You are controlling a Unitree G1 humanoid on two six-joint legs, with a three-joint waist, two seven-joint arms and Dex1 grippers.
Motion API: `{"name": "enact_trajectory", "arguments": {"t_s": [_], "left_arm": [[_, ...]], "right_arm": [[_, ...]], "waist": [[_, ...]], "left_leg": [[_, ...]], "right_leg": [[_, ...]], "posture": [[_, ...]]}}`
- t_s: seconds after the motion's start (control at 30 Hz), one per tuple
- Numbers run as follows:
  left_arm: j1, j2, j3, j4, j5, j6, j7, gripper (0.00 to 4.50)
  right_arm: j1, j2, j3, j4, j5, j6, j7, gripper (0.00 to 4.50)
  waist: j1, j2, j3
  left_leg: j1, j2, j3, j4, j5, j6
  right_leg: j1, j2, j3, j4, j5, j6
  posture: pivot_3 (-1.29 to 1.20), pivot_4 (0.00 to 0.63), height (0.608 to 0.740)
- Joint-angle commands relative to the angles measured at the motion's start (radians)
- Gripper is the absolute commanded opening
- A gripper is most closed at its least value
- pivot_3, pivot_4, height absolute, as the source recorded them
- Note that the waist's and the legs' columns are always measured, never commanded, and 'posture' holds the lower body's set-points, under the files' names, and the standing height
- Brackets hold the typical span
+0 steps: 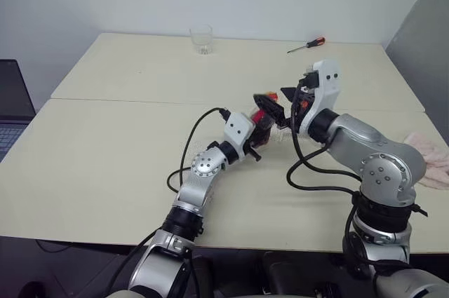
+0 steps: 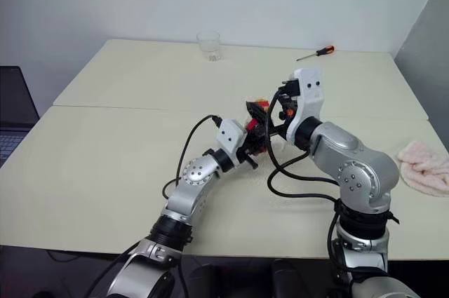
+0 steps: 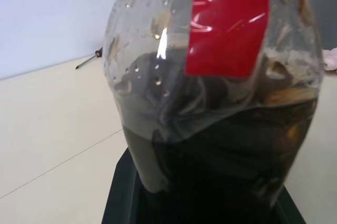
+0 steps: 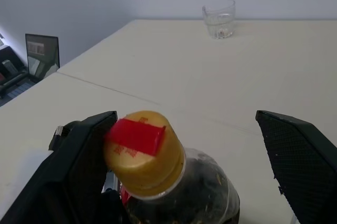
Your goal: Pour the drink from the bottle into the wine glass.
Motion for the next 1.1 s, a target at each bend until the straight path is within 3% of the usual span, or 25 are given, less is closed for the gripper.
{"name": "enact_trajectory", "arguments": {"t_s": [0.03, 0.5, 0.6, 0.87, 1.1], "left_arm": [[-0.011, -0.003, 0.007, -0.033, -0.004, -0.033, 0.006, 0.79], [-0.016, -0.001, 0.010, -0.024, -0.002, -0.036, 0.012, 0.79], [-0.017, 0.000, 0.011, -0.022, -0.001, -0.037, 0.013, 0.79], [-0.019, 0.002, 0.009, -0.017, -0.002, -0.039, 0.017, 0.79], [-0.018, 0.002, 0.009, -0.018, 0.000, -0.039, 0.019, 0.79]], "right_arm": [[0.004, -0.013, -0.035, -0.056, 0.032, 0.001, 0.004, 4.50], [0.013, -0.024, -0.023, -0.083, 0.072, -0.006, 0.011, 4.50], [0.021, -0.033, -0.009, -0.091, 0.072, -0.006, 0.018, 3.94], [0.033, -0.051, 0.019, -0.098, 0.078, -0.007, 0.029, 1.30], [0.026, -0.068, 0.045, -0.090, 0.072, -0.034, 0.042, 1.29]], "waist": [[0.000, 0.000, 0.000], [0.000, 0.000, 0.000], [0.000, 0.000, 0.000], [0.000, 0.000, 0.000], [0.000, 0.000, 0.000]], "left_leg": [[0.000, 0.000, 0.000, 0.000, 0.000, 0.000], [0.000, 0.000, 0.000, 0.000, 0.000, 0.000], [0.000, 0.000, 0.000, 0.000, 0.000, 0.000], [0.000, 0.000, 0.000, 0.000, 0.000, 0.000], [0.000, 0.000, 0.000, 0.000, 0.000, 0.000]], "right_leg": [[0.000, 0.000, 0.000, 0.000, 0.000, 0.000], [0.000, 0.000, 0.000, 0.000, 0.000, 0.000], [0.000, 0.000, 0.000, 0.000, 0.000, 0.000], [0.000, 0.000, 0.000, 0.000, 0.000, 0.000], [0.000, 0.000, 0.000, 0.000, 0.000, 0.000]], "posture": [[0.00, 0.150, 0.740], [0.00, 0.150, 0.740], [0.00, 0.150, 0.740], [0.00, 0.150, 0.740], [0.00, 0.150, 0.740]]}}
